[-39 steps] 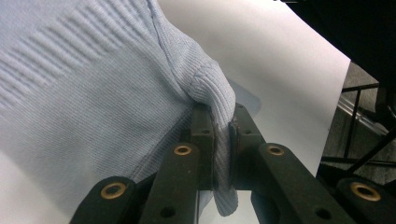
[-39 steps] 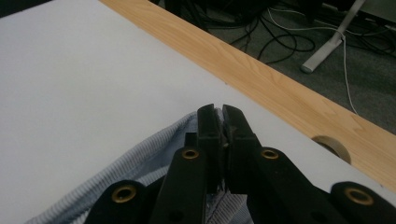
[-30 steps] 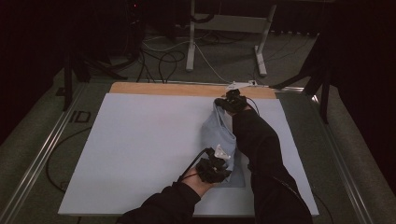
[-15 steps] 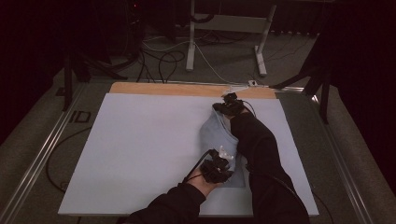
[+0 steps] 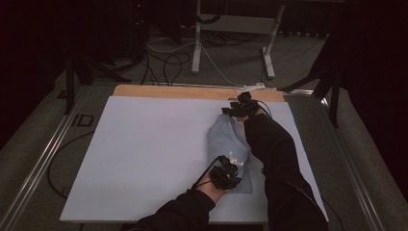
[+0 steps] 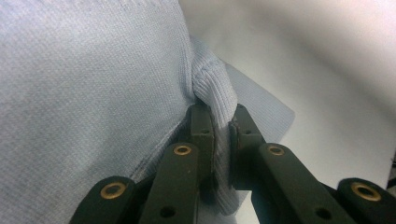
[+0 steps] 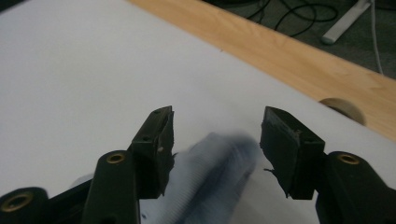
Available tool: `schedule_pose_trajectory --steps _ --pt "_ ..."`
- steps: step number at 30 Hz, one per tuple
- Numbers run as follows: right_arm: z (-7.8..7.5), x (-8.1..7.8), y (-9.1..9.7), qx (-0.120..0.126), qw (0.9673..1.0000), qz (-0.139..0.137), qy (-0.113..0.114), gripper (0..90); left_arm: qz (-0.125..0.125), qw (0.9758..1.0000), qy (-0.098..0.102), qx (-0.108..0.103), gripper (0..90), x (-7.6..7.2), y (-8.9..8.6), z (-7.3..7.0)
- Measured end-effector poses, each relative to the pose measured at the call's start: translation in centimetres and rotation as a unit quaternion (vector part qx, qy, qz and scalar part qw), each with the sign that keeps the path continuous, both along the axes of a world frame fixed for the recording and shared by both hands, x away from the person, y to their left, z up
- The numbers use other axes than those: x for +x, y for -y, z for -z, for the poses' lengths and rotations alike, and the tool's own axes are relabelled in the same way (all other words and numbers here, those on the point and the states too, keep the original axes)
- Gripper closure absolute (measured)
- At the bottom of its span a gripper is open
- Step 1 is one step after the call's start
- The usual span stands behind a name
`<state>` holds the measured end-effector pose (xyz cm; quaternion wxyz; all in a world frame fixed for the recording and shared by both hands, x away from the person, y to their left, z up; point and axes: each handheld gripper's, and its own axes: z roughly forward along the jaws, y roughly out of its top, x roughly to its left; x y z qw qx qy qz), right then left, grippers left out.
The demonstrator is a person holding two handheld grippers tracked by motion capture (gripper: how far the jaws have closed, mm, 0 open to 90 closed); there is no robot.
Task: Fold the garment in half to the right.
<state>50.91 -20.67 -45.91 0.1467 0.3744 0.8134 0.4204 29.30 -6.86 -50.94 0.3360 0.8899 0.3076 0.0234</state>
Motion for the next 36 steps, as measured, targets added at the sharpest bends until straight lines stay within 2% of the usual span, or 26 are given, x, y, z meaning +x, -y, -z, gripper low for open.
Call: schedule_pose_trajectory --steps 4,7,9,10,13,17,24,28,31,32,33,36 --pt "-0.9 -1.0 0.4 0.002 1.0 -0.004 0.007 51.7 0.0 1.0 0.002 -0.002 83.4 0.0 0.4 -0.2" --pt "-0.8 -1.7 0.1 -0.004 0.9998 -0.019 0.005 60.5 0.009 0.9999 0.0 -0.007 80.7 0.0 0.8 -0.3" --pt "-0.5 -2.1 -0.2 -0.005 0.9995 -0.032 -0.001 70.2 0.021 0.9997 -0.007 -0.012 77.1 -0.1 1.1 -0.3" --pt "-0.2 -2.3 -0.4 -0.01 0.9993 -0.037 -0.003 72.9 0.026 0.9996 -0.009 -0.012 74.0 -0.2 1.2 -0.3" --pt "0.5 -2.7 -0.8 -0.03 0.9986 -0.042 -0.007 90.0 0.034 0.9992 -0.008 -0.019 67.2 -0.4 1.6 -0.3" --pt "1.6 -2.6 -0.6 -0.045 0.9982 -0.038 -0.014 90.0 0.031 0.9992 -0.005 -0.024 69.7 -0.7 1.9 -0.2" --pt "4.0 -2.1 0.0 -0.062 0.9977 -0.012 -0.026 90.0 0.046 0.9983 -0.005 -0.036 69.7 -1.5 2.4 -0.3" --pt "5.3 -1.9 0.3 -0.068 0.9969 -0.004 -0.038 90.0 0.05 0.9982 -0.004 -0.034 74.2 -1.6 2.6 -0.1" --pt "6.2 -1.8 0.4 -0.077 0.9961 -0.001 -0.044 90.0 0.051 0.9984 0.002 -0.025 83.2 -1.7 2.7 0.1" --pt "6.4 -1.7 0.5 -0.073 0.9965 -0.002 -0.04 90.0 0.053 0.9984 0.005 -0.021 85.0 -1.6 2.8 0.2" --pt "6.5 -1.7 0.5 -0.067 0.9968 0.001 -0.043 90.0 0.056 0.9983 0.006 -0.016 85.6 -1.6 2.9 0.4" --pt "6.5 -1.7 0.5 -0.069 0.9968 0.0 -0.041 90.0 0.059 0.9982 0.01 -0.007 85.7 -1.7 3.3 0.7"
